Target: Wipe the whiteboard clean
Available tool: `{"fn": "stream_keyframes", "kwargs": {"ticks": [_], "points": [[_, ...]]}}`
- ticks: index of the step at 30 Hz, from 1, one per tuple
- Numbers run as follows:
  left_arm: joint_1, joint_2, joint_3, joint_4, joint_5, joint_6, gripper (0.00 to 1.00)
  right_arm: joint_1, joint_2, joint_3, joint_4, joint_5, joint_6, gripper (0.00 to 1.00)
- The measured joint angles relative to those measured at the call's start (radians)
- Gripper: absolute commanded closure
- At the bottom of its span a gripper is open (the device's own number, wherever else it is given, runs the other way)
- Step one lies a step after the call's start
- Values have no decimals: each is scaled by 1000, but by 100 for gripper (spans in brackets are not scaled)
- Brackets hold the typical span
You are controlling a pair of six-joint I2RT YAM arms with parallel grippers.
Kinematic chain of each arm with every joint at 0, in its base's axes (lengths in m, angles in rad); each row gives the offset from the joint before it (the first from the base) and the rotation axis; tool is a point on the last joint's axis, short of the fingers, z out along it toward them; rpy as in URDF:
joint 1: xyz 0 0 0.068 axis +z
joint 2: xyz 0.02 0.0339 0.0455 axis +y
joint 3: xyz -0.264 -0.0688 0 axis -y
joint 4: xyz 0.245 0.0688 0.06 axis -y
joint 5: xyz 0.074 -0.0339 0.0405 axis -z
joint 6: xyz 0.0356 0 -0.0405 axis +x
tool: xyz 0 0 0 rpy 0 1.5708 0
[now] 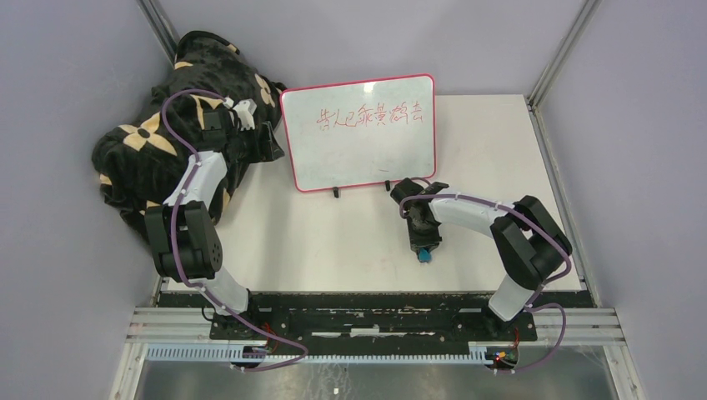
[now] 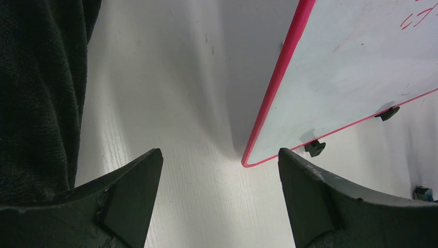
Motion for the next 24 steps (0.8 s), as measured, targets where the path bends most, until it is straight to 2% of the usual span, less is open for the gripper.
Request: {"fn": "stream_keyframes", "kwargs": {"ticks": [5, 6, 17, 24], "points": [[0, 0, 0, 0, 0, 0, 13, 0, -2, 0, -1, 3, -5, 98], [0, 0, 0, 0, 0, 0, 13, 0, -5, 0, -3, 3, -5, 99], [0, 10, 18, -3, 12, 2, 13, 0, -118, 44, -27, 41, -4, 99], [7, 52, 124, -11, 137, 7, 17, 0, -214, 159, -26, 110, -15, 99]]}}
